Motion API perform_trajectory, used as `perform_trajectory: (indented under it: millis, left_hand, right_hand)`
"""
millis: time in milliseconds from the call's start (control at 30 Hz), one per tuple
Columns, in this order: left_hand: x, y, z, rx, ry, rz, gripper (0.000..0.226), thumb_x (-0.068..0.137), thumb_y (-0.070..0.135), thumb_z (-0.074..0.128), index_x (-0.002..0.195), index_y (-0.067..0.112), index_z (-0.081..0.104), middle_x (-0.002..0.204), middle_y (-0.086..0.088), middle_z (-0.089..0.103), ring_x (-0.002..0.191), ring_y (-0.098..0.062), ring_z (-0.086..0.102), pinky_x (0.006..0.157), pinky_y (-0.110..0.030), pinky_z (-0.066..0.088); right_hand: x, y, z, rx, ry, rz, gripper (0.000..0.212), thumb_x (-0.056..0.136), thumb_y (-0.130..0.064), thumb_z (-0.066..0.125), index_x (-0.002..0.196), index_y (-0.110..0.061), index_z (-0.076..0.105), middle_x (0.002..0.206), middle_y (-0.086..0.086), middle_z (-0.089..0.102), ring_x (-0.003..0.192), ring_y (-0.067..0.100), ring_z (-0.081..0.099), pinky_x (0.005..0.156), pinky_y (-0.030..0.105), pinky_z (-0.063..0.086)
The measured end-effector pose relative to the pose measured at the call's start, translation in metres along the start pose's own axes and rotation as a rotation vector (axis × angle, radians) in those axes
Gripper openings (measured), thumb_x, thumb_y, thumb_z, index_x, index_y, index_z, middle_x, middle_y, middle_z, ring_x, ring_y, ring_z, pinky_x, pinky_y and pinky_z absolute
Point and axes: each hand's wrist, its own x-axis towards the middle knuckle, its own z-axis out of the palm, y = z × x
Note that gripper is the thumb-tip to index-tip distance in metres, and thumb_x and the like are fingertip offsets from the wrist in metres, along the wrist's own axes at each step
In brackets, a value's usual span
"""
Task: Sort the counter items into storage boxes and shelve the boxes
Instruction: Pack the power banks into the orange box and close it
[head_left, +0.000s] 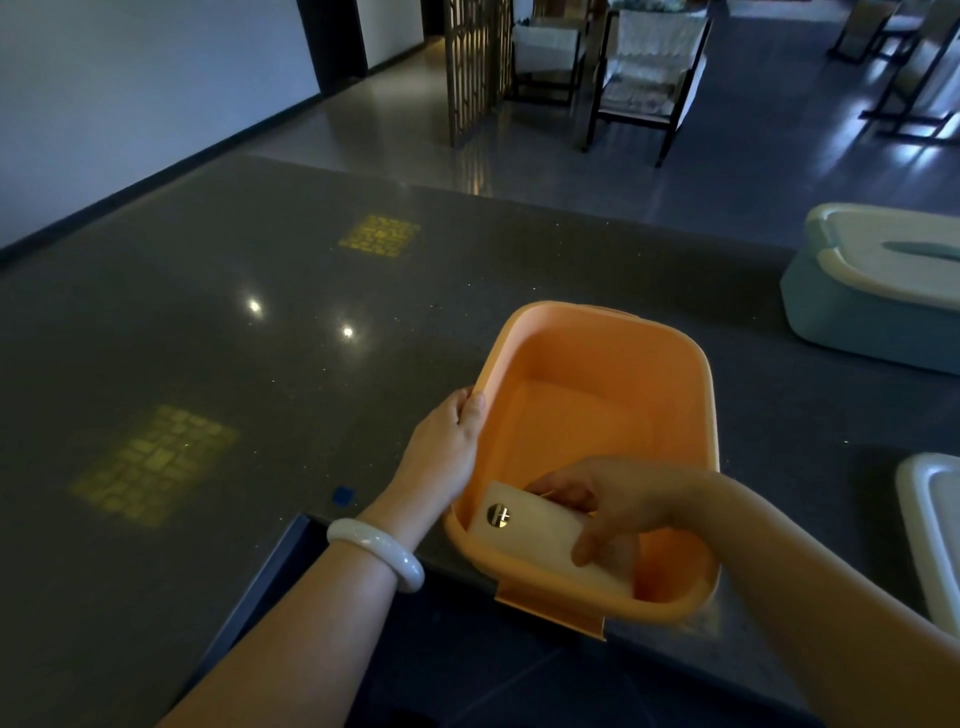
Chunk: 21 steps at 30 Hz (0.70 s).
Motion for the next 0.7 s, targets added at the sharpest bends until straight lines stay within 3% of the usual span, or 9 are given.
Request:
perform_trajectory:
  millis: [133, 233, 433, 533, 567, 633, 700]
  left_hand:
    - [-0.001, 0.001, 0.0, 0.02, 0.016, 0.011, 0.057, 0.1, 0.052, 0.025, 0.145, 0.019, 0.037, 0.119, 0.003, 0.056, 0.063, 0.014, 0.034, 0.05, -0.001, 0.037]
    - [0.0, 0.001, 0.0, 0.02, 0.027, 0.024, 0.055, 0.1, 0.05, 0.026, 0.143, 0.018, 0.04, 0.102, 0.011, 0.048, 0.061, 0.013, 0.033, 0.053, 0.008, 0.03]
    - [-0.002, 0.001, 0.0, 0.032, 0.009, 0.014, 0.058, 0.099, 0.054, 0.025, 0.146, 0.02, 0.035, 0.122, 0.004, 0.055, 0.067, 0.014, 0.036, 0.05, -0.003, 0.037]
    - [-0.002, 0.001, -0.001, 0.023, -0.009, 0.003, 0.06, 0.099, 0.054, 0.025, 0.149, 0.021, 0.03, 0.139, -0.002, 0.049, 0.095, 0.002, 0.048, 0.066, -0.007, 0.031]
    - [-0.002, 0.001, -0.002, 0.008, -0.021, -0.007, 0.06, 0.099, 0.054, 0.026, 0.149, 0.021, 0.029, 0.139, -0.002, 0.049, 0.098, -0.001, 0.046, 0.066, -0.008, 0.03]
    - [-0.004, 0.002, -0.006, -0.044, -0.067, -0.01, 0.059, 0.099, 0.055, 0.029, 0.148, 0.022, 0.032, 0.125, 0.006, 0.054, 0.088, 0.004, 0.046, 0.061, -0.01, 0.032]
    - [-0.007, 0.002, -0.013, -0.094, -0.088, 0.019, 0.051, 0.097, 0.057, 0.032, 0.138, 0.027, 0.043, 0.104, 0.017, 0.058, 0.079, 0.006, 0.054, 0.062, -0.014, 0.041]
  right_hand:
    - [0.0, -0.001, 0.001, -0.009, 0.009, 0.003, 0.081, 0.076, -0.027, 0.077, 0.141, -0.048, 0.033, 0.138, -0.018, 0.049, 0.124, 0.006, 0.046, 0.093, 0.027, 0.038]
    - [-0.001, -0.001, 0.001, -0.014, 0.018, -0.008, 0.081, 0.075, -0.027, 0.077, 0.14, -0.048, 0.034, 0.137, -0.018, 0.05, 0.124, 0.006, 0.046, 0.097, 0.03, 0.039]
    - [-0.003, -0.003, 0.001, -0.025, 0.022, -0.019, 0.08, 0.076, -0.027, 0.077, 0.14, -0.048, 0.034, 0.136, -0.019, 0.049, 0.116, 0.001, 0.045, 0.088, 0.025, 0.038]
    - [-0.004, -0.006, 0.0, -0.025, 0.018, -0.028, 0.078, 0.076, -0.027, 0.076, 0.14, -0.045, 0.035, 0.137, -0.018, 0.048, 0.121, 0.003, 0.046, 0.096, 0.029, 0.039]
    - [-0.004, -0.008, 0.0, -0.028, 0.009, -0.03, 0.076, 0.077, -0.028, 0.076, 0.14, -0.043, 0.036, 0.137, -0.018, 0.048, 0.122, 0.004, 0.046, 0.097, 0.029, 0.039]
    - [-0.007, -0.013, -0.005, -0.051, 0.0, -0.036, 0.071, 0.08, -0.033, 0.073, 0.14, -0.04, 0.037, 0.137, -0.018, 0.048, 0.121, 0.002, 0.047, 0.094, 0.025, 0.039]
    - [-0.01, -0.021, -0.016, -0.128, 0.141, -0.052, 0.059, 0.085, -0.035, 0.069, 0.138, -0.036, 0.043, 0.134, -0.016, 0.052, 0.114, 0.001, 0.052, 0.088, 0.021, 0.04]
